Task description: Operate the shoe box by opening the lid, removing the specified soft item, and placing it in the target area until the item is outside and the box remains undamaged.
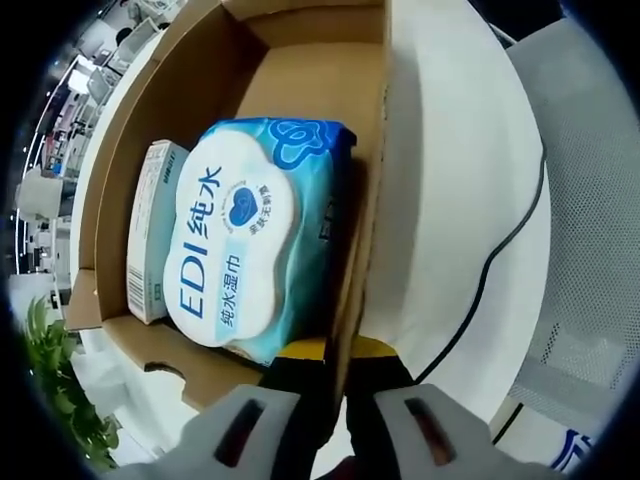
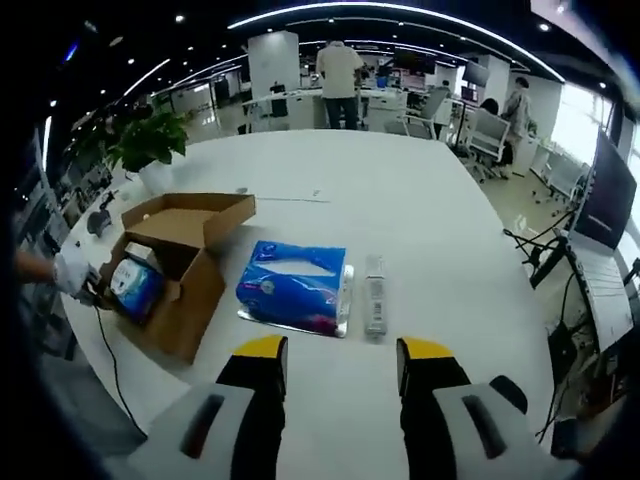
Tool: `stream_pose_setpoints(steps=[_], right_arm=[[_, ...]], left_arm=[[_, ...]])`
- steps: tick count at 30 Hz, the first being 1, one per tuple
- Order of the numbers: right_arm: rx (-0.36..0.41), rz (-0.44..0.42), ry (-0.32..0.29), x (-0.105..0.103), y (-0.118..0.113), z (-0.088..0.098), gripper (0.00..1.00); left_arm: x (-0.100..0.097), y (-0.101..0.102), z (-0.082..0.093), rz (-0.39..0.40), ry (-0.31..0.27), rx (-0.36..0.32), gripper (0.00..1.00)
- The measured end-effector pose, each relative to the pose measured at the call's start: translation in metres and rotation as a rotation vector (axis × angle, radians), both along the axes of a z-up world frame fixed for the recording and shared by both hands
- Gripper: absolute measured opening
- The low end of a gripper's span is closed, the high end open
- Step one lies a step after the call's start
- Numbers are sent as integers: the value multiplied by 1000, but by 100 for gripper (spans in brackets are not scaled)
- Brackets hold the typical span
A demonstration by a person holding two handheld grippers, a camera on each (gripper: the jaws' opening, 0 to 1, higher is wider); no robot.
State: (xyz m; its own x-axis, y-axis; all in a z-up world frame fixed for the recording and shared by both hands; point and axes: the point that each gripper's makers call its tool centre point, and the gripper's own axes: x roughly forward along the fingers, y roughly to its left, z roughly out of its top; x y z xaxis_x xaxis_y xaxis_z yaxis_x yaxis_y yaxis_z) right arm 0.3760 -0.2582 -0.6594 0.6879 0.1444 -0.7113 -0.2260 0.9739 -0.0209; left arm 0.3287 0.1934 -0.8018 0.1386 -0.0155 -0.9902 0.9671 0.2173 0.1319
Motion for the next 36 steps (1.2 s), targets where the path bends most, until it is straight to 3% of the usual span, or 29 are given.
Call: stream_pose_setpoints(steps=[3,6,10,23,36], right_arm=[[-19,44,-20,-6,12,6,42],[-85,137,-59,-13,31,18,42],[-133,180,-93,-21,47,28,42],[-15,171,-179,-47,71,55,41],[-25,213,-220,-53,85,69,38]], left_arm=[[0,1,0,-1,-1,2,3],[0,2,1,-2,-9,0,3],[0,3,0,-5,-19,-1,3],[1,5,1,-7,-26,-4,4],[1,5,-1,-11,-27,-3,4]])
